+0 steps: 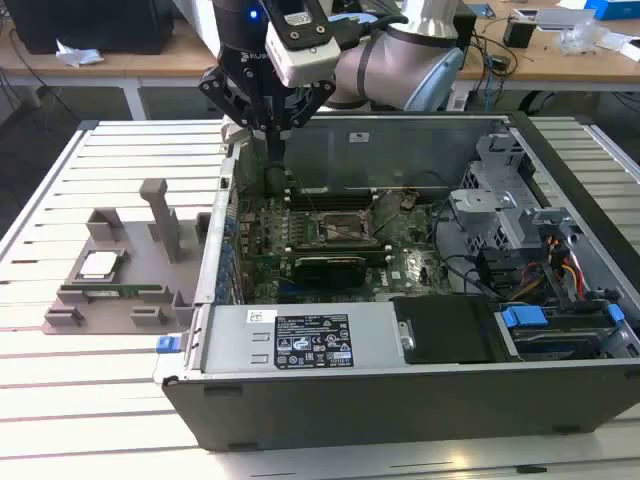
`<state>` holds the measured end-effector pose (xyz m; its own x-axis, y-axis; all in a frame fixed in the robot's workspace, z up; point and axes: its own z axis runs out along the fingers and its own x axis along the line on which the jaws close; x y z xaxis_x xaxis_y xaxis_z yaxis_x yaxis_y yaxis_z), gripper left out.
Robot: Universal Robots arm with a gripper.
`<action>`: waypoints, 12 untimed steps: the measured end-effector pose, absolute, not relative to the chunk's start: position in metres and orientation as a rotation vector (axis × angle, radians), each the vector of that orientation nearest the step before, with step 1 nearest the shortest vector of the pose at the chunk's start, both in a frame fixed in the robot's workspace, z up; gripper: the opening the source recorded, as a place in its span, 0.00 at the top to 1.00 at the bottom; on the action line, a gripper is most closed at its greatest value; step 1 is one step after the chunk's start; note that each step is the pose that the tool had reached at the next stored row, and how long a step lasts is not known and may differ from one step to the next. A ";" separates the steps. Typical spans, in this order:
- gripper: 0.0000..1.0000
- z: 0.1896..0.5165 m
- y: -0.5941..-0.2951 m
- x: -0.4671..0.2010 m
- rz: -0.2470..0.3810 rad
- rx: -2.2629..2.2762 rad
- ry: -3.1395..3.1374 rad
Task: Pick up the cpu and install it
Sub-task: 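Reach for the cpu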
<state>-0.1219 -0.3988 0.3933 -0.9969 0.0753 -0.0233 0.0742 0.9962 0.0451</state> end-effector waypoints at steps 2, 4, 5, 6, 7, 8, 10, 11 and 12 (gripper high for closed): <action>0.89 0.393 -0.399 -0.127 0.069 0.117 3.114; 0.89 0.393 -0.399 -0.133 0.069 0.117 3.114; 0.89 0.393 -0.399 -0.135 0.069 0.116 3.114; 0.89 0.393 -0.399 -0.137 0.069 0.116 3.114; 0.89 0.393 -0.399 -0.140 0.069 0.116 3.114; 0.89 0.393 -0.399 -0.146 0.069 0.117 3.114; 0.89 0.393 -0.399 -0.158 0.069 0.117 3.114; 0.89 0.393 -0.399 -0.164 0.069 0.117 3.114; 0.89 0.393 -0.399 -0.168 0.069 0.117 3.114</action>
